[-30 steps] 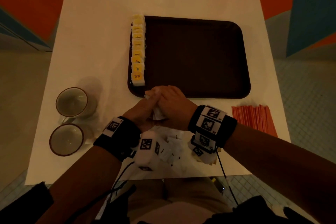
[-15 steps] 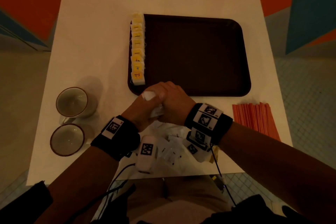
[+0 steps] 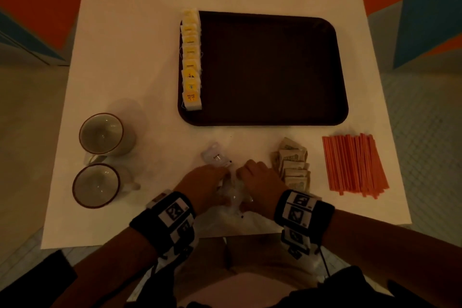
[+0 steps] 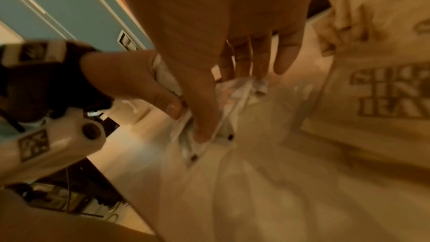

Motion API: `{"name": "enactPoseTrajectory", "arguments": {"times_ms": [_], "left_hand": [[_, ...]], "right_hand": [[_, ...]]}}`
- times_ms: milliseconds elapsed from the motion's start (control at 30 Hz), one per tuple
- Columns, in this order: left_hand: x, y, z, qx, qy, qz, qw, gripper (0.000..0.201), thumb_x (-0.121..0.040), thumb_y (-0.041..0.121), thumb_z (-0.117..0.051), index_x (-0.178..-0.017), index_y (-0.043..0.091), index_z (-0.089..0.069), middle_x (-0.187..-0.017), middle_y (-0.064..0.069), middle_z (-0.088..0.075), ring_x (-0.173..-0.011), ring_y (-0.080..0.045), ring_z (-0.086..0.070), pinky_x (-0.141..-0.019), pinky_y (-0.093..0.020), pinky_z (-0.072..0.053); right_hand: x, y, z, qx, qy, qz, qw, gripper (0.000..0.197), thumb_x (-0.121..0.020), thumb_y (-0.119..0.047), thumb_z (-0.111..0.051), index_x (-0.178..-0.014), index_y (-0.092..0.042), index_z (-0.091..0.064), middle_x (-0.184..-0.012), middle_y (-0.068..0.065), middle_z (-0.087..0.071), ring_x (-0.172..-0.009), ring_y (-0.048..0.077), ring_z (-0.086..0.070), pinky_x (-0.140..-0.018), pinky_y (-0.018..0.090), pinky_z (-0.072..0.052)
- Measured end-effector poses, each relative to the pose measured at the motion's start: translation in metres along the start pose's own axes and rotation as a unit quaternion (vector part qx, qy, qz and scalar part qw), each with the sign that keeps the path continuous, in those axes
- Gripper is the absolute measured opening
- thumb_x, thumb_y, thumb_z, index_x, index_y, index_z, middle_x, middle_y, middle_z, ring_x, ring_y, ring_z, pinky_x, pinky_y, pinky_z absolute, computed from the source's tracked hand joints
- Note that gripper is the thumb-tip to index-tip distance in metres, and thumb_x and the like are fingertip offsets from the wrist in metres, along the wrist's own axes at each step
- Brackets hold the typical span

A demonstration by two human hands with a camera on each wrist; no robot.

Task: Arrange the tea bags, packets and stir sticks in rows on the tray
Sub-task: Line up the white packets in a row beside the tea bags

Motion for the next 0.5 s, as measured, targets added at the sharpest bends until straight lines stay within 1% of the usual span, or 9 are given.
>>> {"name": "enactPoseTrajectory", "arguments": {"times_ms": [67,133,233,300,333,367,400,433,500], "left_hand": [[-0.001,0.006,0.0,-0.079,0.012,-0.008,0.997,0.047,-0.076,0.043,-0.065,-0.115,0.022,-0.049,-0.118,-0.006,-0.053,-0.107,-0.026,-0.053,-0.092,-0.04,-0.045],[-0.001,0.009,0.002,-0.113,0.017,-0.015,0.993,0.039,-0.082,0.04,-0.059,-0.115,0.021,-0.05,-0.114,-0.007,-0.053,-0.103,-0.026,-0.053,-0.089,-0.038,-0.046],[0.001,0.005,0.008,-0.02,0.027,-0.018,0.999,0.027,-0.088,0.033,-0.053,-0.109,0.016,-0.056,-0.112,-0.007,-0.056,-0.103,-0.026,-0.054,-0.089,-0.036,-0.044],[0.006,-0.005,0.019,0.087,0.055,-0.002,0.995,0.019,-0.088,0.028,-0.055,-0.101,0.014,-0.06,-0.104,-0.002,-0.058,-0.098,-0.019,-0.054,-0.085,-0.03,-0.041],[0.009,-0.012,0.025,0.172,0.076,0.013,0.982,0.013,-0.087,0.024,-0.058,-0.094,0.014,-0.062,-0.098,0.001,-0.059,-0.092,-0.013,-0.055,-0.082,-0.027,-0.039],[0.013,-0.017,0.031,0.281,0.09,0.027,0.955,0.004,-0.086,0.018,-0.06,-0.087,0.015,-0.063,-0.09,0.001,-0.06,-0.082,-0.007,-0.056,-0.078,-0.028,-0.04],[0.017,-0.021,0.037,0.383,0.105,0.04,0.917,0.007,-0.085,0.013,-0.061,-0.08,0.017,-0.063,-0.081,-0.001,-0.06,-0.069,-0.003,-0.057,-0.072,-0.029,-0.041],[0.019,-0.025,0.042,0.455,0.124,0.053,0.88,0.012,-0.085,0.009,-0.061,-0.075,0.017,-0.061,-0.075,-0.003,-0.059,-0.059,-0.003,-0.055,-0.065,-0.03,-0.041],[0.021,-0.027,0.049,0.524,0.151,0.083,0.834,0.011,-0.086,0.013,-0.059,-0.075,0.016,-0.059,-0.07,-0.005,-0.056,-0.057,-0.011,-0.052,-0.059,-0.029,-0.041]], "right_hand": [[-0.004,-0.001,0.002,-0.03,0.012,-0.002,0.999,0.067,-0.073,-0.04,-0.07,-0.125,-0.012,-0.039,-0.124,0.01,-0.043,-0.112,0.03,-0.042,-0.086,0.041,-0.039],[-0.008,-0.002,0.002,-0.073,0.015,0.002,0.997,0.06,-0.076,-0.034,-0.068,-0.124,-0.012,-0.039,-0.121,0.01,-0.048,-0.111,0.03,-0.043,-0.088,0.041,-0.039],[-0.007,0.001,0.005,-0.143,0.024,0.007,0.989,0.04,-0.085,-0.029,-0.058,-0.119,-0.013,-0.044,-0.115,0.01,-0.055,-0.106,0.028,-0.051,-0.086,0.037,-0.04],[-0.003,0.009,0.014,-0.244,0.015,-0.018,0.969,0.03,-0.087,-0.024,-0.057,-0.113,-0.012,-0.048,-0.11,0.01,-0.059,-0.1,0.025,-0.055,-0.083,0.035,-0.044],[0.001,0.015,0.02,-0.282,0.025,-0.03,0.959,0.027,-0.087,-0.022,-0.058,-0.11,-0.012,-0.05,-0.106,0.009,-0.06,-0.094,0.022,-0.056,-0.079,0.033,-0.046],[0.004,0.022,0.028,-0.302,0.046,-0.035,0.952,0.021,-0.087,-0.021,-0.058,-0.105,-0.012,-0.052,-0.099,0.005,-0.061,-0.087,0.018,-0.055,-0.074,0.03,-0.046],[0.008,0.03,0.037,-0.313,0.071,-0.038,0.946,0.015,-0.087,-0.022,-0.058,-0.099,-0.015,-0.053,-0.091,-0.001,-0.06,-0.081,0.014,-0.053,-0.07,0.026,-0.042],[0.012,0.037,0.046,-0.325,0.094,-0.039,0.94,0.008,-0.087,-0.022,-0.058,-0.093,-0.018,-0.054,-0.083,-0.008,-0.056,-0.075,0.01,-0.051,-0.068,0.022,-0.04],[0.019,0.048,0.064,-0.369,0.119,-0.042,0.921,0.005,-0.086,-0.021,-0.06,-0.085,-0.021,-0.055,-0.077,-0.013,-0.054,-0.068,-0.002,-0.052,-0.063,0.009,-0.039]]}}
Point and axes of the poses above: each hand's wrist, its own x-axis away from the middle knuckle, its own z-axis out of the back of the hand, y = z × x, the point moved 5 cm from there along -x, towards the middle knuckle
